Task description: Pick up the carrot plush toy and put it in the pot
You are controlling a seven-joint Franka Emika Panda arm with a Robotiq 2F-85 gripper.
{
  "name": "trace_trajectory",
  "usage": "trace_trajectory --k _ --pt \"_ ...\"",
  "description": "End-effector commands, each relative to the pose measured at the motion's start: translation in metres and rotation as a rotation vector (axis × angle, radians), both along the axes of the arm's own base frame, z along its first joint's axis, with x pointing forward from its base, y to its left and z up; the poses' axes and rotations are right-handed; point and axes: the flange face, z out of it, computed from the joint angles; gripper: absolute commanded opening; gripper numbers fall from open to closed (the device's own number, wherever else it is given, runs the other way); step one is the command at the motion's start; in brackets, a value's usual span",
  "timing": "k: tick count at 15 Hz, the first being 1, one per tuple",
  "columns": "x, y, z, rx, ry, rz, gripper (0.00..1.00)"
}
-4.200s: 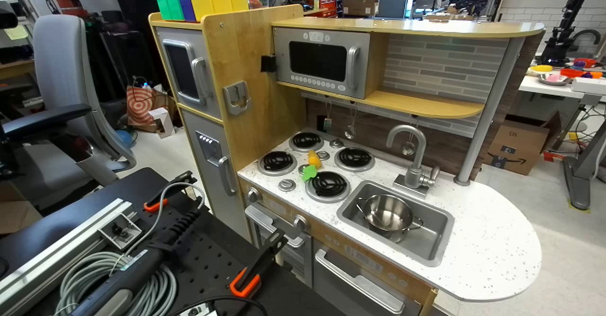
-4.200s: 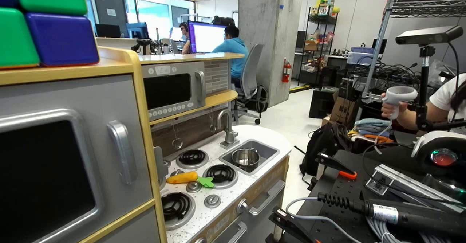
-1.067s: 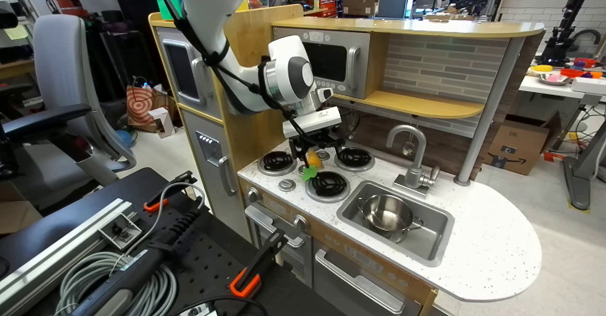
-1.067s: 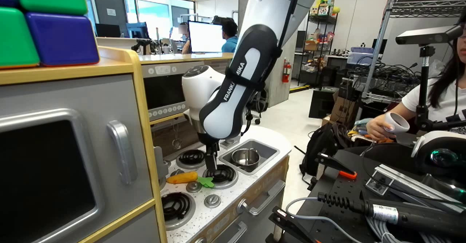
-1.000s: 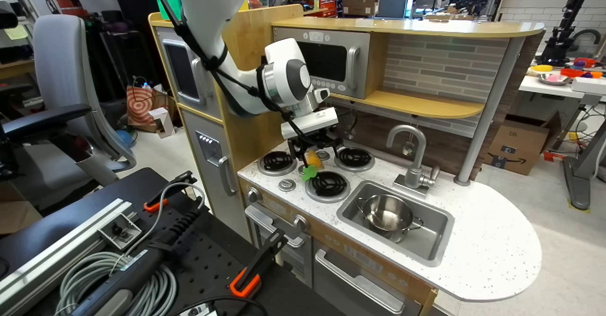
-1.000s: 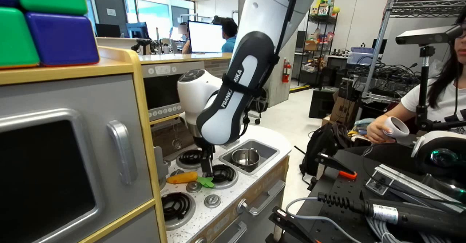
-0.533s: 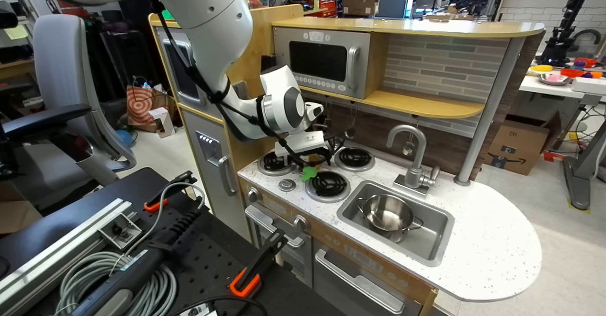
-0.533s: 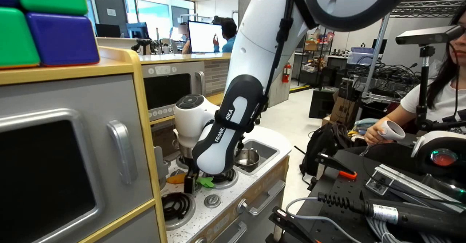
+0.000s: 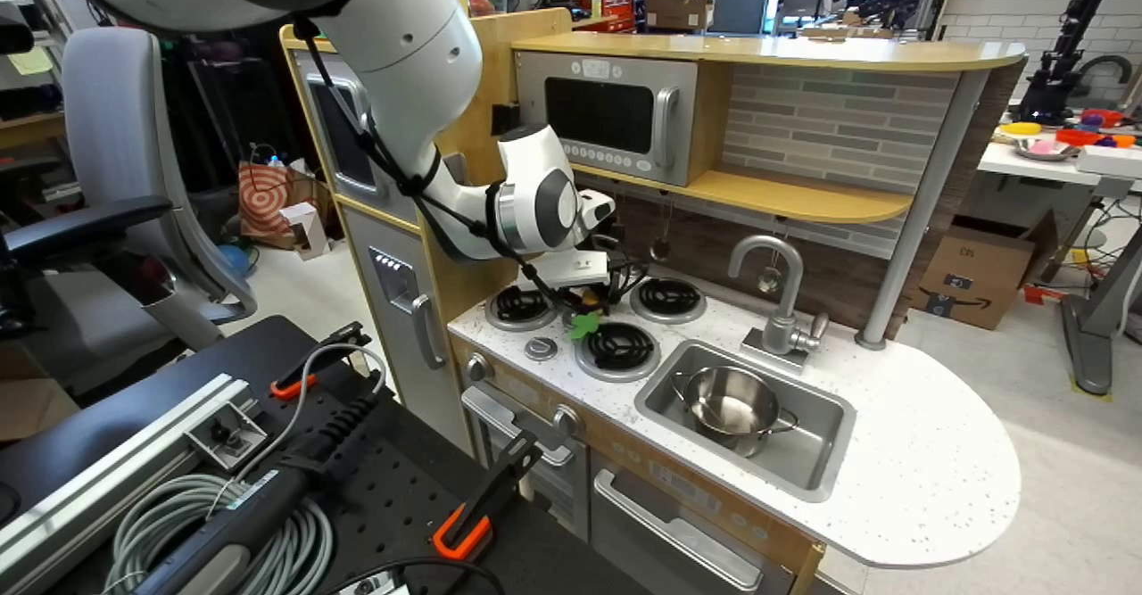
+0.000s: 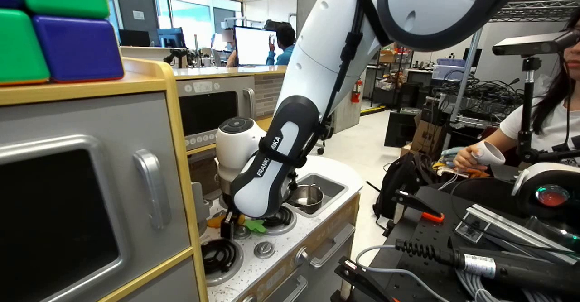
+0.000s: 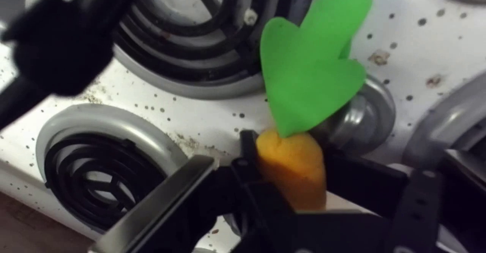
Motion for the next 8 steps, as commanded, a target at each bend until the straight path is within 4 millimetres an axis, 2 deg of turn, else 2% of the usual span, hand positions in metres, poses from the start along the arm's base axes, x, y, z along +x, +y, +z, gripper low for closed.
trace_trajectory --k 1,2,3,4,6,8 --pt "0.019 -0.003 0.003 0.076 -0.081 -0.028 0.12" --pt "0.022 -0.005 0.008 0.099 -0.089 -0.045 0.04" --pt "0.023 -0.007 0.012 0.114 -0.089 -0.064 0.00" --pt "0.024 -0.009 0.017 0.132 -0.088 -0.085 0.04" --pt "0.019 -0.022 0.027 0.134 -0.038 -0.136 0.02" --pt "0.008 -0.051 0.032 0.082 0.046 -0.225 0.04"
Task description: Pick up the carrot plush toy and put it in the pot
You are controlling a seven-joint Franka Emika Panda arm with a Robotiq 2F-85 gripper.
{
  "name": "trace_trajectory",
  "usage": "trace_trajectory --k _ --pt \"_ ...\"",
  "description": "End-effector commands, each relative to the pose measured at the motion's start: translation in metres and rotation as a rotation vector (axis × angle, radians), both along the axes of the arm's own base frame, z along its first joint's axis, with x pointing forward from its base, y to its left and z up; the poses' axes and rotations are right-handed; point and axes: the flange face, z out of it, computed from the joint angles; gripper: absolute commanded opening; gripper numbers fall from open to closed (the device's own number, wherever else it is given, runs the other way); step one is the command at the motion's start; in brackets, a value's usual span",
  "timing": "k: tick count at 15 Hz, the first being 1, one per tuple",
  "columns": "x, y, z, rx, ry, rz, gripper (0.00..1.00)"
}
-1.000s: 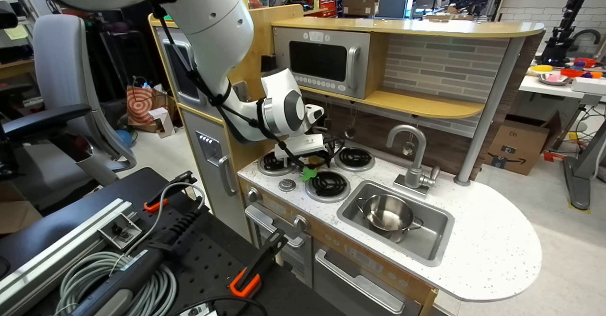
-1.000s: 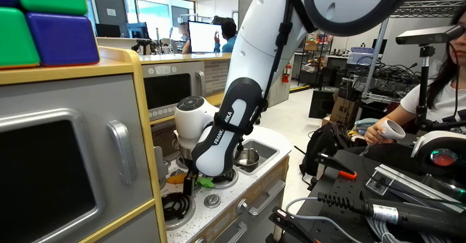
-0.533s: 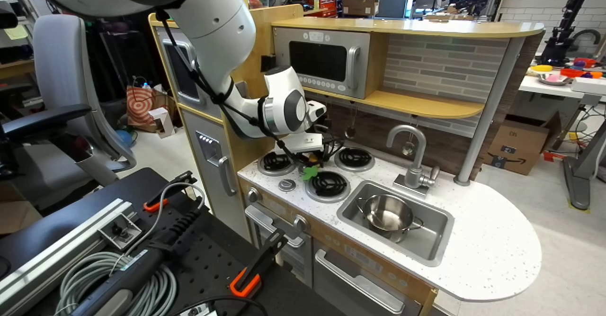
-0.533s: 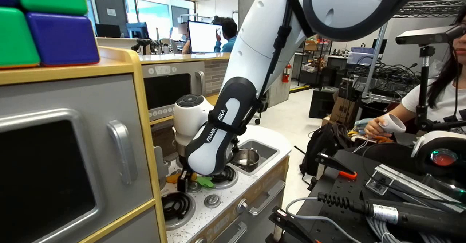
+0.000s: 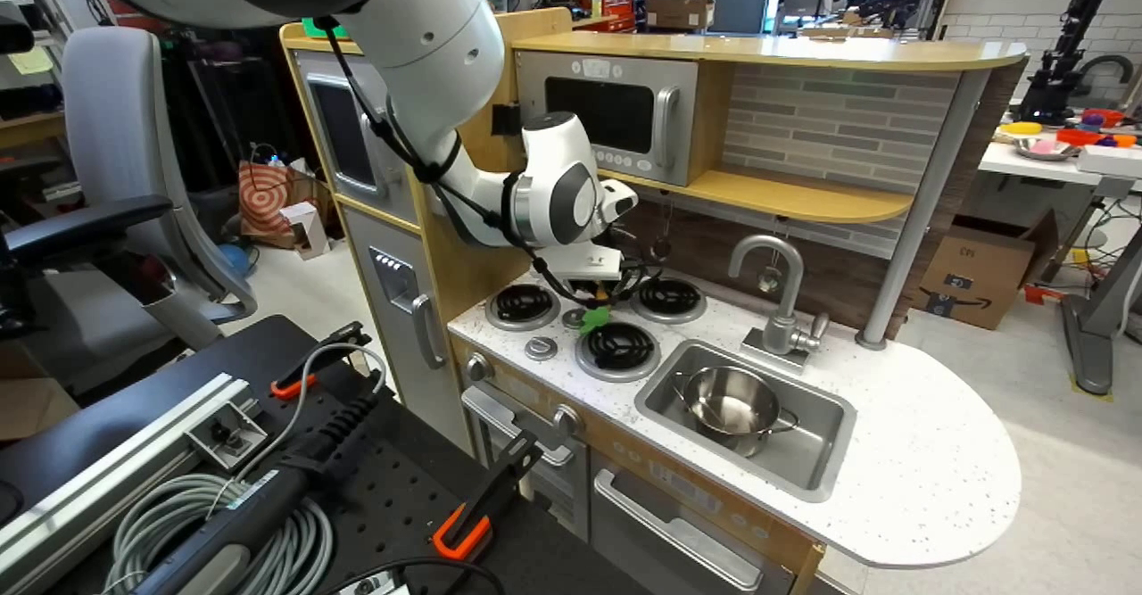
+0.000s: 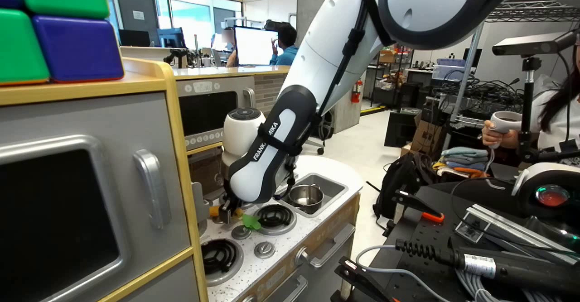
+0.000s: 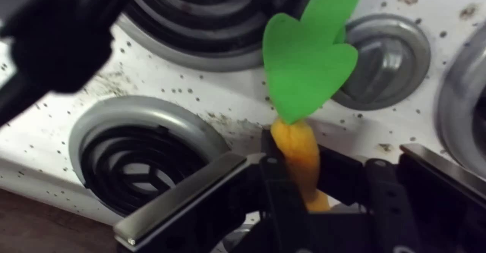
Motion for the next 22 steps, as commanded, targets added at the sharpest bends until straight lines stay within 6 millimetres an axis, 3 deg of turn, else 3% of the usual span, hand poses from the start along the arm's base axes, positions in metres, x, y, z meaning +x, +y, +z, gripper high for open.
trace_trajectory --k 1,7,10,15,19,20,21,22 --pt "-0.012 -0.045 0.018 -0.038 0.111 -0.153 0.04" --pt "-0.008 -0.144 0.055 -0.046 0.079 -0.452 0.04" --pt "-0.008 -0.184 0.060 -0.054 0.083 -0.580 0.04" --pt "-0.022 -0.233 0.041 -0.128 0.218 -0.783 0.04" --pt "-0.029 -0.244 0.034 -0.121 0.283 -0.840 0.04" --pt "-0.028 -0.245 0.035 -0.112 0.280 -0.844 0.06" --pt "-0.027 -0.243 0.037 -0.101 0.278 -0.851 0.40" --pt "-0.026 -0.242 0.039 -0.089 0.277 -0.848 0.42"
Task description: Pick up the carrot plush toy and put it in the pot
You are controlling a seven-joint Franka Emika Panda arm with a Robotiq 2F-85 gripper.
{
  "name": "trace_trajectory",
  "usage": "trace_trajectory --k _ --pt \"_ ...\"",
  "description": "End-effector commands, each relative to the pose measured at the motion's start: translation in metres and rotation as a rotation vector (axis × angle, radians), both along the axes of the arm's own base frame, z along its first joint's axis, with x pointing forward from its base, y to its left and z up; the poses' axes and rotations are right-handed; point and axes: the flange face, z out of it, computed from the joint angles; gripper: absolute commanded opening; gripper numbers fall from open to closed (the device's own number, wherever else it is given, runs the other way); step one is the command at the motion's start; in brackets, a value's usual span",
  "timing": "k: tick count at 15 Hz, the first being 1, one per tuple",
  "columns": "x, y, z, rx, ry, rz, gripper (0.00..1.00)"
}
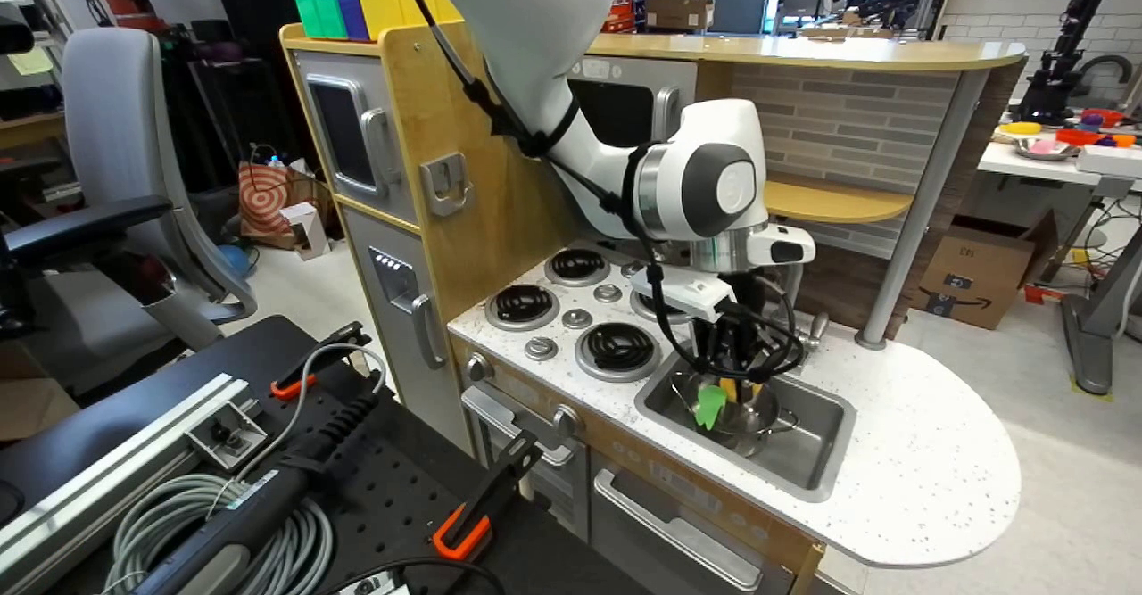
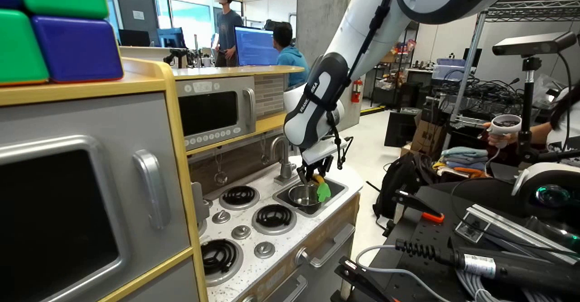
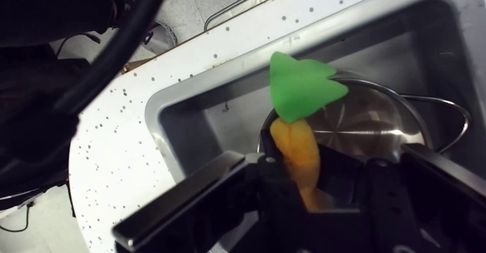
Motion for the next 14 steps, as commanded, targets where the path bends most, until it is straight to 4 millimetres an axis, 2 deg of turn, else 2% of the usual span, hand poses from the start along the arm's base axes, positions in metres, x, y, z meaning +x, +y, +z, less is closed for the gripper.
trace_trajectory --k 1,4,8,11,12,14 --pt "0.008 0.006 0.009 0.049 -0.026 -0.027 0.47" --pt "0.009 0.021 0.029 0.094 -0.061 -0.001 0.69" --pt "-0.001 0.042 0.082 0.169 -0.105 0.103 0.98" --pt "-0.019 0.048 0.120 0.235 -0.071 0.196 1.00" --pt "0.004 0.046 0.096 0.172 -0.085 0.164 1.00" --pt "0.002 0.044 0.108 0.174 -0.092 0.168 1.00"
